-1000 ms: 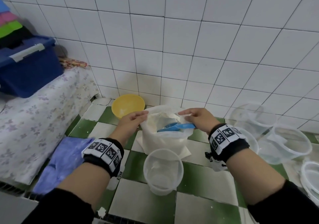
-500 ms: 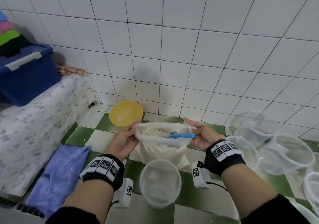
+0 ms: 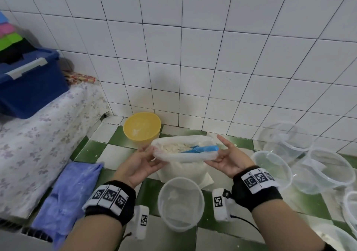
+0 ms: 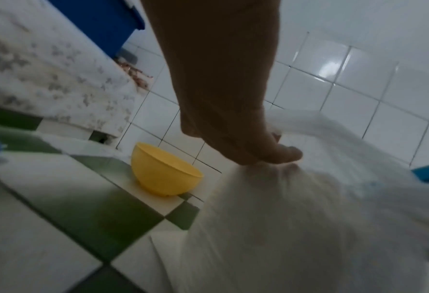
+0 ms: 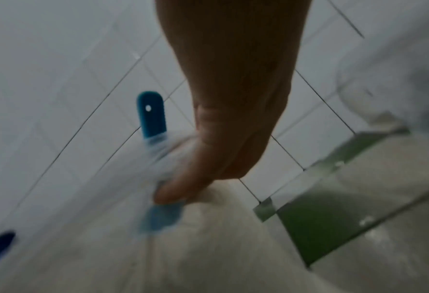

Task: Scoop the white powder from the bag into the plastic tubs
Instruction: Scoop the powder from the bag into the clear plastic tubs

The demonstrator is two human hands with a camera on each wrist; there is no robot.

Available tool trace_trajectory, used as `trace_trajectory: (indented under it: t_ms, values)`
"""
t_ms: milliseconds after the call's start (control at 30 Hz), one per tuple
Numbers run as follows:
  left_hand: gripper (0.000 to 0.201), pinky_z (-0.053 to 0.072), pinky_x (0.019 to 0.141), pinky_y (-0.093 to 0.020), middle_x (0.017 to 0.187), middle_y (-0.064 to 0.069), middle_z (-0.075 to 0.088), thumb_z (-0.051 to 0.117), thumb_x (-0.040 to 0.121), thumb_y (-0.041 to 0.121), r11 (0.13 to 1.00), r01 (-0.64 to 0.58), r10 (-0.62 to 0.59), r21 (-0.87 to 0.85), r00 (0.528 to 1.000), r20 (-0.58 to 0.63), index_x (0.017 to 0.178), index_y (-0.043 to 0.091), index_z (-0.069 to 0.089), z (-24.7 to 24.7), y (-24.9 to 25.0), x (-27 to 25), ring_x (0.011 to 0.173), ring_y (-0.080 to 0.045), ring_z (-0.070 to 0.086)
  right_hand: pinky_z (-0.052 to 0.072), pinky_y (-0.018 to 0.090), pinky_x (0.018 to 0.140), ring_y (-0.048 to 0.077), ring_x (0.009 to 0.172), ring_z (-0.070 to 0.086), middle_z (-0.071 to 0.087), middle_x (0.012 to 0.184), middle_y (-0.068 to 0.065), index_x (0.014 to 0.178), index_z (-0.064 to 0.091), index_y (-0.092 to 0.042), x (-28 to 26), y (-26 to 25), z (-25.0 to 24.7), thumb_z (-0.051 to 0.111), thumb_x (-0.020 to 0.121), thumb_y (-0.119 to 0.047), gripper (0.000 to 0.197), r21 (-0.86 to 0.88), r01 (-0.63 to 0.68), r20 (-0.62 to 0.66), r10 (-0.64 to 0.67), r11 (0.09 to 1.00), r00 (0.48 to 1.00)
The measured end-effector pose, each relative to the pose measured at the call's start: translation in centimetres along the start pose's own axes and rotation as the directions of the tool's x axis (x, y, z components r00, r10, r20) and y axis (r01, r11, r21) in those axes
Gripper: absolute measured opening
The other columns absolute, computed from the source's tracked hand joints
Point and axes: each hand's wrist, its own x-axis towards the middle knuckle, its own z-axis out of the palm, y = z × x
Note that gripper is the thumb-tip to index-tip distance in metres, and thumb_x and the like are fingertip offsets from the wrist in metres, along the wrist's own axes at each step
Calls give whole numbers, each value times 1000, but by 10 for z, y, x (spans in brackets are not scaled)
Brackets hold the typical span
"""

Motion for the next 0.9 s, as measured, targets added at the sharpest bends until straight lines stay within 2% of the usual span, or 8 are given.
trace_trajectory:
  t_ms: [100,167,267,400,600,733,800,900]
  values:
    - [30,61,72,-50,132,-25,57,43,100,3,989,-56,49,-138,997,-54,129,6,49,-1,-14,0,111,-38,61,55,58,65,46,104,57,57,112,30,126,45,-21,8,7,-4,23,95,10,49,174,-13,-14,16,985,1000]
    - [38,61,67,-48,129,-26,59,42,100,1,976,-84,66,-203,993,-93,137,9,43,0,-22,-1,108,-37,62,52,62,72,47,96,56,54,105,32,130,40,-19,10,12,-5,18,94,12,52,250,-8,-18,13,968,1000]
    - [58,61,65,-49,130,-26,56,43,100,0,972,-102,74,-212,988,-135,150,20,24,1,-26,-1,109,-36,62,55,51,49,51,92,53,47,104,34,133,37,-21,8,18,-4,13,90,16,62,327,-6,13,2,945,1000]
    - [48,62,63,-44,130,-23,55,41,102,5,996,-62,54,-69,993,-105,147,18,29,-4,-23,3,109,-35,61,56,41,47,40,102,53,38,139,32,136,40,-22,16,23,-13,21,92,12,58,247,9,-61,7,969,998]
    - [27,60,74,-40,119,-18,61,50,99,12,963,-128,138,237,990,-28,123,21,41,-5,-3,3,102,-31,65,55,38,56,25,67,55,56,78,14,107,57,-16,18,15,-21,37,88,6,35,-92,147,-6,-149,985,989]
    - [30,55,77,-33,120,-12,63,64,90,23,760,-212,228,615,972,53,115,24,47,1,12,4,99,-24,65,53,33,60,20,70,59,62,81,6,98,63,-18,15,-2,-9,53,91,-14,13,-461,229,96,-208,857,973]
    - [32,55,85,-36,117,-3,63,70,86,31,560,-245,267,791,958,108,112,36,51,8,15,9,104,-20,62,54,33,70,19,81,61,63,92,6,101,66,-21,22,-6,-6,65,86,-16,16,-681,289,150,-258,673,954]
    - [32,56,86,-35,104,4,63,70,88,28,339,-298,322,893,928,187,113,42,56,16,15,19,100,-14,61,52,32,82,18,77,58,55,77,6,100,69,-27,27,-10,-1,73,80,-11,26,-802,396,269,-322,446,908]
